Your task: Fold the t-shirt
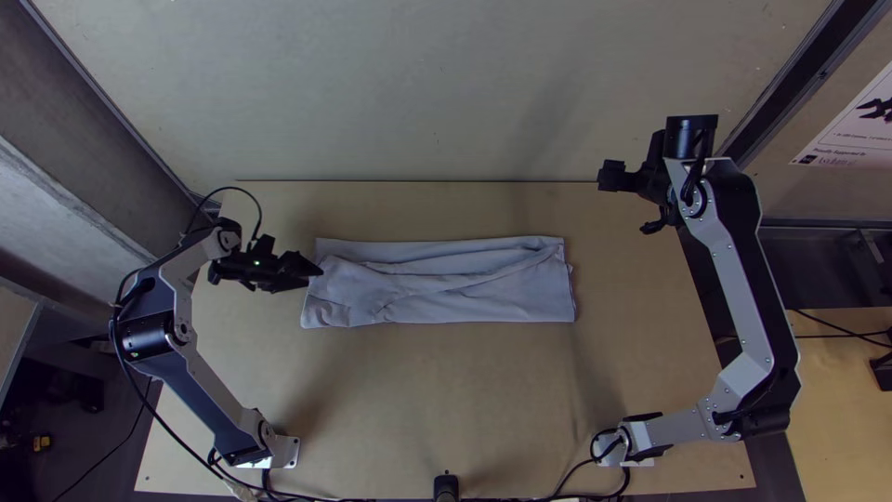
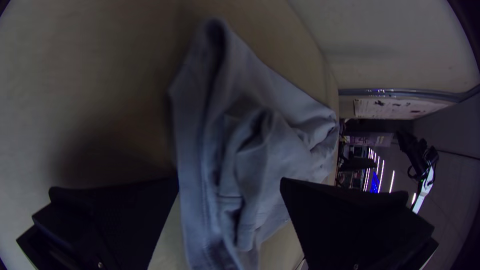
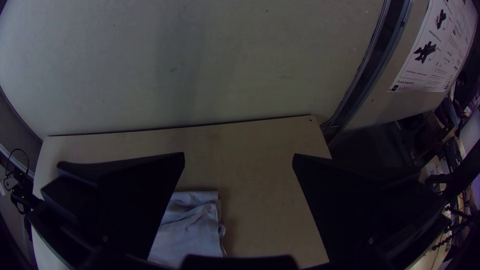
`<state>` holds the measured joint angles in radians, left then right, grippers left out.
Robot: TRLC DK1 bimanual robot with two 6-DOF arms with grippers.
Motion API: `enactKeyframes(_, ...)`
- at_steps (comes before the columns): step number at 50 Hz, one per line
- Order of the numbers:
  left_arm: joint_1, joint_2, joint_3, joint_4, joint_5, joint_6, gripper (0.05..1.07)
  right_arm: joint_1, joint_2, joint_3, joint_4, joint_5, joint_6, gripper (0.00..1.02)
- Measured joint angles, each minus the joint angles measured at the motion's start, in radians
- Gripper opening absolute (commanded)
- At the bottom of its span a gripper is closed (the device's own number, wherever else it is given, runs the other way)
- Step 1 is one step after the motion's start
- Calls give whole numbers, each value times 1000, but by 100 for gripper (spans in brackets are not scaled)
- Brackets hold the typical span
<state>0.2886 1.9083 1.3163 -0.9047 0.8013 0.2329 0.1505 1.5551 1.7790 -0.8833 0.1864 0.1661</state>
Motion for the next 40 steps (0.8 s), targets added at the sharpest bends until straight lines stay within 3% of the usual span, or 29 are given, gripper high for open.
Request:
enactKeyframes(17,-169,-37,-55,121,-3,-97,103,18,0,-6,0,-2,37,99)
enactKeyframes(25,-246,-73,-84,209,-75,-183,103,33,0,-6,0,-2,56,99)
enactKeyframes(28,-267,-85,-90,235,-113,-221,99,37,0,-6,0,-3,63,99)
enactKeyframes(30,-278,-90,-92,246,-129,-241,88,39,0,-6,0,-2,66,99)
enactKeyframes(32,-285,-92,-92,254,-139,-257,70,39,0,-6,0,-2,66,99)
enactKeyframes(36,-293,-92,-93,262,-172,-280,13,42,0,-6,0,-2,67,99)
enactKeyframes(37,-294,-92,-93,266,-182,-286,7,43,1,-6,0,-2,66,99)
enactKeyframes(40,-294,-92,-100,285,-207,-311,8,44,2,-6,0,-2,66,99)
